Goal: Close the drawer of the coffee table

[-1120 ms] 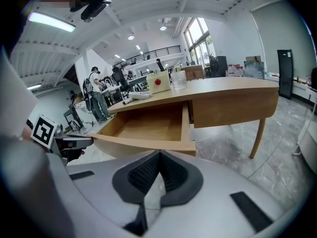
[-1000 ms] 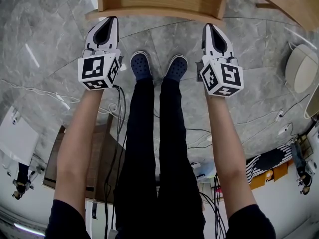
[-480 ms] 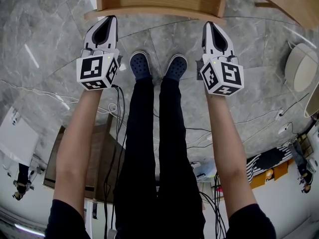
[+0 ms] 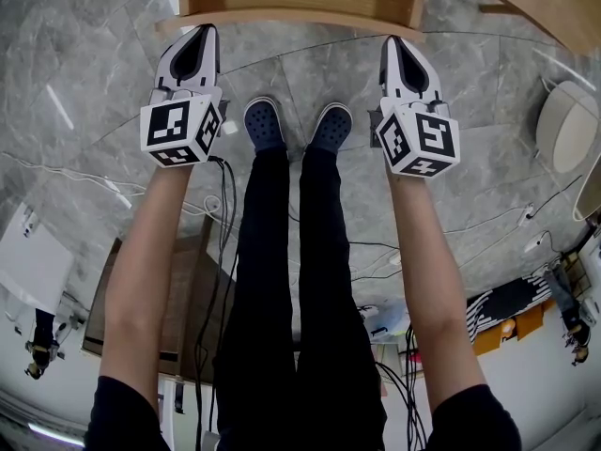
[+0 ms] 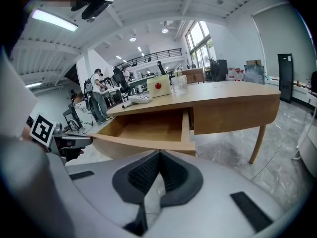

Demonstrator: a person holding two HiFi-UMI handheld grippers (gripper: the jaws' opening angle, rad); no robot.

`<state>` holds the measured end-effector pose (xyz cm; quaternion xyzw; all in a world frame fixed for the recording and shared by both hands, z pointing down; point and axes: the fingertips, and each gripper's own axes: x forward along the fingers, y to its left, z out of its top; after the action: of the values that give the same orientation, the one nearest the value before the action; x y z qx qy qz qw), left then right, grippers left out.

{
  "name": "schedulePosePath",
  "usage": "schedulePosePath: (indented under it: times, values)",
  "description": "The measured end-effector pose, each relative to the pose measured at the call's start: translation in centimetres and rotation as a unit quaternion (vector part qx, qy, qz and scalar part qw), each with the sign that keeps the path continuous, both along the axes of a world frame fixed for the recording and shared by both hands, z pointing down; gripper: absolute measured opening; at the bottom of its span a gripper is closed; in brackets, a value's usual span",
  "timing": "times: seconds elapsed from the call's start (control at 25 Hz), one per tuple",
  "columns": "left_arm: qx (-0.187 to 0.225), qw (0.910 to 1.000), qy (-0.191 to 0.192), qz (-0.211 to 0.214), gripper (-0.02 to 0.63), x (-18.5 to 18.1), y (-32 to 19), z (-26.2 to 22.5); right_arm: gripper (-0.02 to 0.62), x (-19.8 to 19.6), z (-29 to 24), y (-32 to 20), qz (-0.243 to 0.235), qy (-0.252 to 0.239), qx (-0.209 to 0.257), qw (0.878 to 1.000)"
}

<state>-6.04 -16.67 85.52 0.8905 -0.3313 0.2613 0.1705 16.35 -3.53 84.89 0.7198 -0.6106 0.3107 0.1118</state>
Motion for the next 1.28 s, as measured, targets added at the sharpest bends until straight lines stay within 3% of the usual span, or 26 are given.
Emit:
schedulePosePath:
  times: [1.28]
  values:
    - [0.017, 0.9997, 0.003, -0.015, 0.025, 0.9, -1.1, -1.1, 0.026, 1.3, -1.0, -1.8, 0.005, 0.006, 0.015, 1.000]
